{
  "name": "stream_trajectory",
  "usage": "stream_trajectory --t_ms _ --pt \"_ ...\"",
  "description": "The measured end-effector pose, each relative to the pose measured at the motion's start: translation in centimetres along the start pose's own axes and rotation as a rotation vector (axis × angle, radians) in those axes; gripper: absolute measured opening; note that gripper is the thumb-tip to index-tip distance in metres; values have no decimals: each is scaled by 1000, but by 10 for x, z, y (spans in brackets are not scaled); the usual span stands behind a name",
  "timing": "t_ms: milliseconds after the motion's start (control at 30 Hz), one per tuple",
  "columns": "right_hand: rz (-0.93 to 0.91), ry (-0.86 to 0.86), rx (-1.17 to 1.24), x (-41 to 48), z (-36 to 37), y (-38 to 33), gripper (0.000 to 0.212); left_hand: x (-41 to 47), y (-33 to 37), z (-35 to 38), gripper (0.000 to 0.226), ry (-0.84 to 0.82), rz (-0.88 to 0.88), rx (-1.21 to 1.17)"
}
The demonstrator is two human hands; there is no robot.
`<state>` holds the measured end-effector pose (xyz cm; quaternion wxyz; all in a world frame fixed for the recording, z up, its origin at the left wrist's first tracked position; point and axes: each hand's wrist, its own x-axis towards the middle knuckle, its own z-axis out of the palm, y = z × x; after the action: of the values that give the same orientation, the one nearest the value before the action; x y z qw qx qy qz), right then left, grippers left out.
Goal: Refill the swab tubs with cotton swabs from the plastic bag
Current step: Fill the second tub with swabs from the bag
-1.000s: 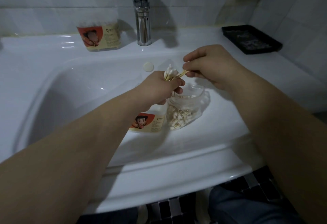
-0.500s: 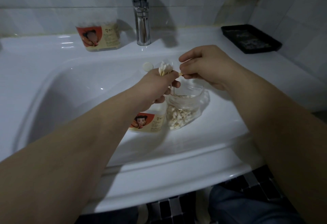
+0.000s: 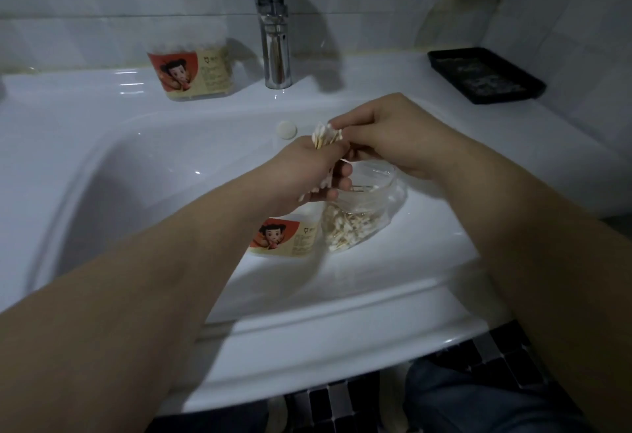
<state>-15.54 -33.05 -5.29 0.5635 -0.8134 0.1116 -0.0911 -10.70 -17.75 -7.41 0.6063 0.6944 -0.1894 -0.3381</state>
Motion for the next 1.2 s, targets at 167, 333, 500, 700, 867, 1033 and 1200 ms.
stream_trajectory --t_ms 167,333,500,700,867,1033,1200 --pt "32 -134 -78 -6 2 -6 43 1 -1 -2 17 37 -11 -91" --pt "29 -210 -139 -9 6 -8 59 5 0 -7 21 91 -30 -97" --pt "86 -106 -384 -3 7 0 43 6 3 -7 23 156 -7 -232" --pt "107 -452 -976 -14 13 3 34 5 3 -9 23 180 -27 -256" --pt "118 -540 -1072 -13 22 5 16 5 1 -8 22 160 -29 -191" --pt "109 -531 -1095 -10 23 7 20 5 1 -8 23 150 -36 -146" --pt "128 -523 -1031 -12 24 9 21 6 0 -7 24 137 -31 -87"
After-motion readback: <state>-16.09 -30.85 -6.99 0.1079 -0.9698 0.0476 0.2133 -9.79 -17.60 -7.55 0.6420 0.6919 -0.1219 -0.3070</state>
